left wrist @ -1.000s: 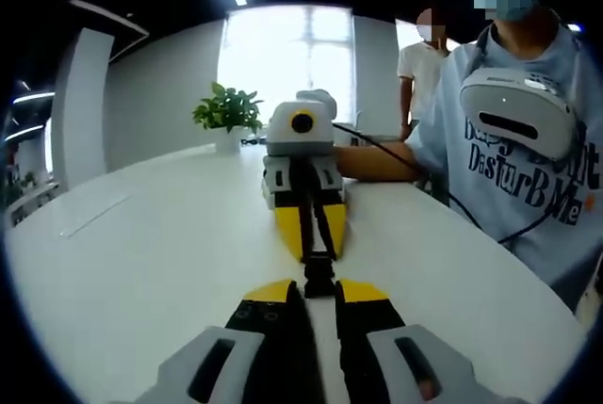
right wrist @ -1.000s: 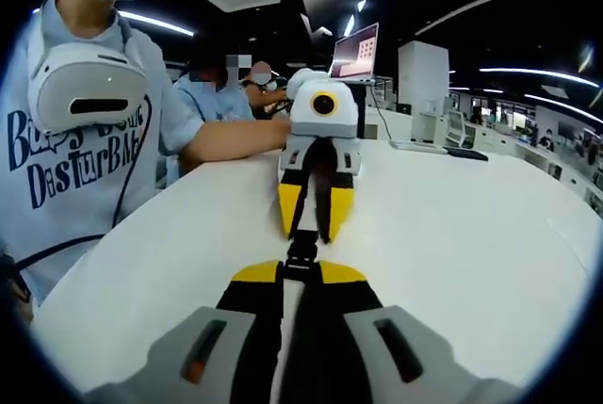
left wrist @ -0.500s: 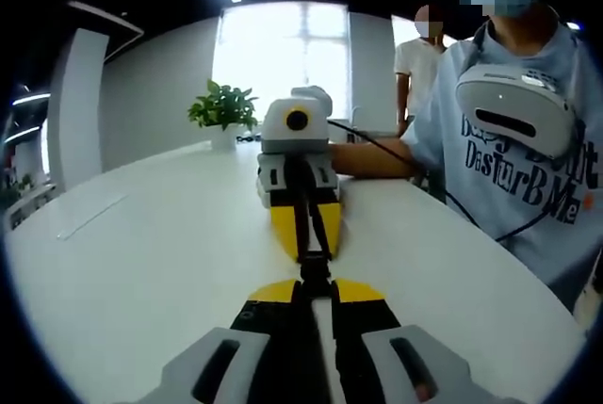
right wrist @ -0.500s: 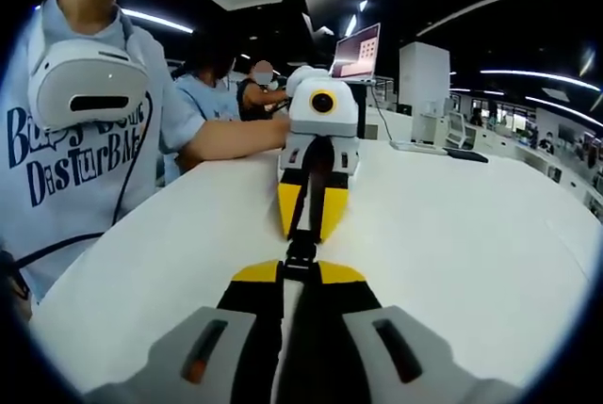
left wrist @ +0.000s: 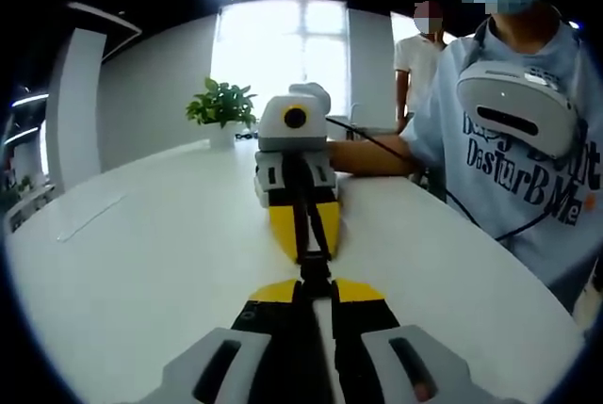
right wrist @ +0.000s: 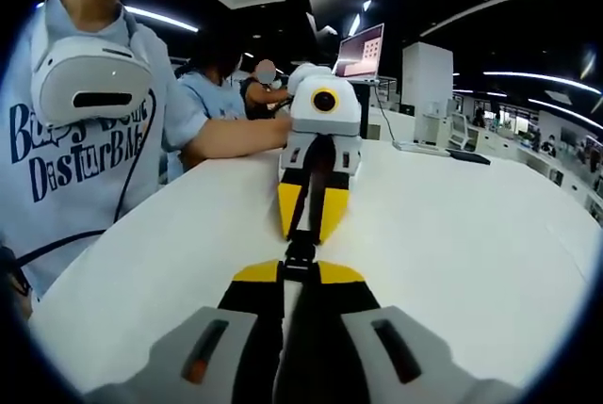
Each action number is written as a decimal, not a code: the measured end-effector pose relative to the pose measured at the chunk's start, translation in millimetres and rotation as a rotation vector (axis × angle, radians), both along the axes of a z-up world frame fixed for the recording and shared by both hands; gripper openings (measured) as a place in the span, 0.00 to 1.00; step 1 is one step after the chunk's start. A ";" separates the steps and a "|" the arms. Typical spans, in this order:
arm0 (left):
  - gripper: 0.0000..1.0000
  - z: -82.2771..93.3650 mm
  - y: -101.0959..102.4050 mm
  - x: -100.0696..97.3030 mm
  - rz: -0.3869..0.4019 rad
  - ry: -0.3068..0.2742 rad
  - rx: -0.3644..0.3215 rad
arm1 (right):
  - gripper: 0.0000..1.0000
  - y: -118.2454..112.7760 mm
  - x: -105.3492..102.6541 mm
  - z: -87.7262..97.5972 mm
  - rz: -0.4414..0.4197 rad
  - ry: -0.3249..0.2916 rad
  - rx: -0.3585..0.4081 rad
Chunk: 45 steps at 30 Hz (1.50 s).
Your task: Snap the two parts of the plastic buckle together until the buckle closes and remains connected.
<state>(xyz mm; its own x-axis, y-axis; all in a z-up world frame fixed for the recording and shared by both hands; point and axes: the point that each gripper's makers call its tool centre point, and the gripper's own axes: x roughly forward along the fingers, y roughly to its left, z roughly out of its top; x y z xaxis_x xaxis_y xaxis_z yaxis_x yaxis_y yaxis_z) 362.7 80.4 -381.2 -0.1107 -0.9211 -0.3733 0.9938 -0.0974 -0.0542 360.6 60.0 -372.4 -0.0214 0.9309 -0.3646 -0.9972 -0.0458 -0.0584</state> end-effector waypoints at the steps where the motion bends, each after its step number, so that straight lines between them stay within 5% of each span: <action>1: 0.10 0.0 0.0 0.1 0.000 -0.002 0.001 | 0.11 0.0 0.3 0.0 0.000 0.000 -0.001; 18: 0.10 0.7 -0.5 7.5 0.046 -0.011 0.008 | 0.10 0.9 7.9 2.6 -0.042 -0.050 -0.010; 45: 0.10 0.0 -3.2 25.3 0.168 0.015 0.018 | 0.10 -2.6 27.7 0.1 -0.161 -0.038 -0.021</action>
